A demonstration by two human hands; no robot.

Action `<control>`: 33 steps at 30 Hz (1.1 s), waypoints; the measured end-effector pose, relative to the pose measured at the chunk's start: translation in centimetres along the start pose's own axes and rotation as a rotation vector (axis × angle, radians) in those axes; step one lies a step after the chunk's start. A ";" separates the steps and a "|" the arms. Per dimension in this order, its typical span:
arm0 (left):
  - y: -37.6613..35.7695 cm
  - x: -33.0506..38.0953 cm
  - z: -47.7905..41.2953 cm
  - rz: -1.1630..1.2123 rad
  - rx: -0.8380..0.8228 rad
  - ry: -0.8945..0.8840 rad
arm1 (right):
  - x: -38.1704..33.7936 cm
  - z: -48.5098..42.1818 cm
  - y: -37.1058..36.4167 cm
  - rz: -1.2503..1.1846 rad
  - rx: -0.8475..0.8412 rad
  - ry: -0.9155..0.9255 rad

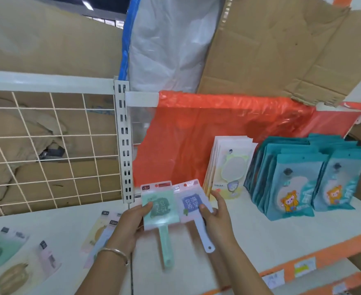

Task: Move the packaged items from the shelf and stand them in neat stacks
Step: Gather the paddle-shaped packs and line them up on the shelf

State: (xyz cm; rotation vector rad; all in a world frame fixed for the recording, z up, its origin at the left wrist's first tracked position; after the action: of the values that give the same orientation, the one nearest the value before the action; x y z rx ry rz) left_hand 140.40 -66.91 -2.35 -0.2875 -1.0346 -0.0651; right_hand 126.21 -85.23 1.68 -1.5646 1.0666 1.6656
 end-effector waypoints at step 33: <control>-6.4 -1.2 2.3 0.215 -0.247 0.217 | -2.2 -6.5 -7.7 -0.523 -0.971 -0.411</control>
State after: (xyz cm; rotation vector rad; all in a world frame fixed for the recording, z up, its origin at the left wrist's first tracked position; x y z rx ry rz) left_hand 136.62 -72.50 -1.01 -0.6019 -0.7751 -0.0296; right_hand 136.27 -86.87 2.90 -1.6860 -0.4385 2.0701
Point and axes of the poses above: each hand's wrist, its own z-axis away from the middle knuckle, its own y-axis out of the back of the hand, x = y × z, the point moved 9 cm from there along -z, towards the middle knuckle, and after that the axes turned 12 degrees about x, right-handed, at the moved point
